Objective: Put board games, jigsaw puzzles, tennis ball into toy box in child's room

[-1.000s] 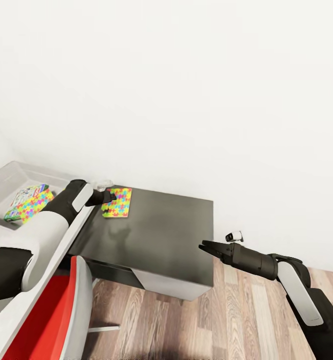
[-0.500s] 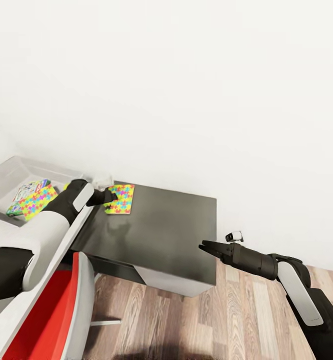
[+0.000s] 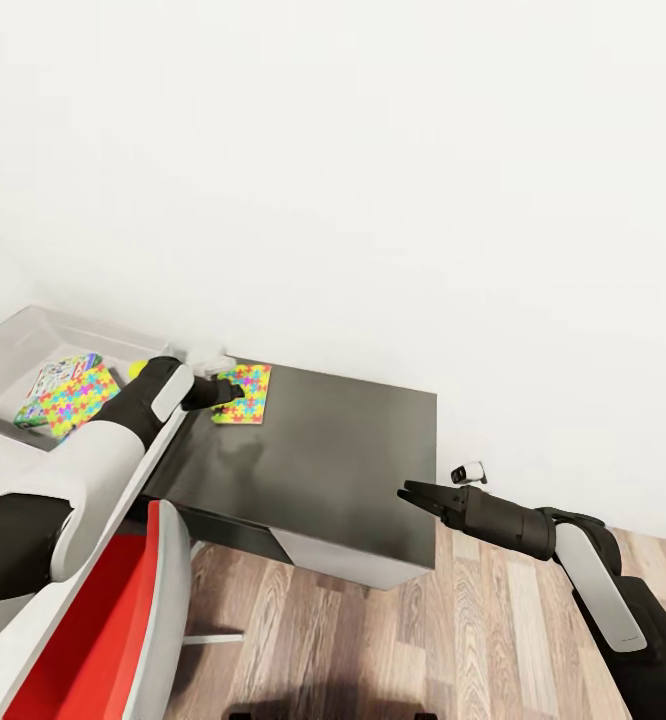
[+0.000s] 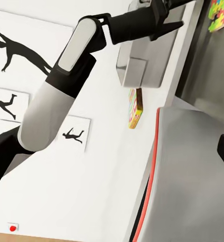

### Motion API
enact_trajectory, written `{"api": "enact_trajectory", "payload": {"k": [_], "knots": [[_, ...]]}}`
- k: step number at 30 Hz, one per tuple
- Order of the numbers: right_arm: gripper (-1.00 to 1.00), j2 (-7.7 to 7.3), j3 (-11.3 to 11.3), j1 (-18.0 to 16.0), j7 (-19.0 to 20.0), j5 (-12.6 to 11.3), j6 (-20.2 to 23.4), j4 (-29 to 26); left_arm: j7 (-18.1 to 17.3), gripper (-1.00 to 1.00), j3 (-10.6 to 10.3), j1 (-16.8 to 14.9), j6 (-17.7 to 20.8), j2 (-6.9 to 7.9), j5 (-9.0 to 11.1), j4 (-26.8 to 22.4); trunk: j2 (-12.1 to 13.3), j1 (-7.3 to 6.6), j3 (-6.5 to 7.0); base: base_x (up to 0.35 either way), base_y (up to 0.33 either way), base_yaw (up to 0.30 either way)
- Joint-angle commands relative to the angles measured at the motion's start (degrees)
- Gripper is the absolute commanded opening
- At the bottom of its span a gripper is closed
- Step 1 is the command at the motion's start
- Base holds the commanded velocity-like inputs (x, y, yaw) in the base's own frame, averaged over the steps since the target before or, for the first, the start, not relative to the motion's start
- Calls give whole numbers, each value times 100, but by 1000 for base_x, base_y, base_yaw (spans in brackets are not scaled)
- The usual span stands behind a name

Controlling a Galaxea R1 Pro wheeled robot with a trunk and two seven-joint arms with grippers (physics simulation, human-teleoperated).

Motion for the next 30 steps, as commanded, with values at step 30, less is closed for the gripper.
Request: {"api": "enact_trajectory", "payload": {"k": [30], "knots": [[100, -11, -33, -5, 23, -8, 21, -4, -120, 100, -70, -5, 24, 36, 53, -10, -10, 3, -10, 0, 0, -105]]}}
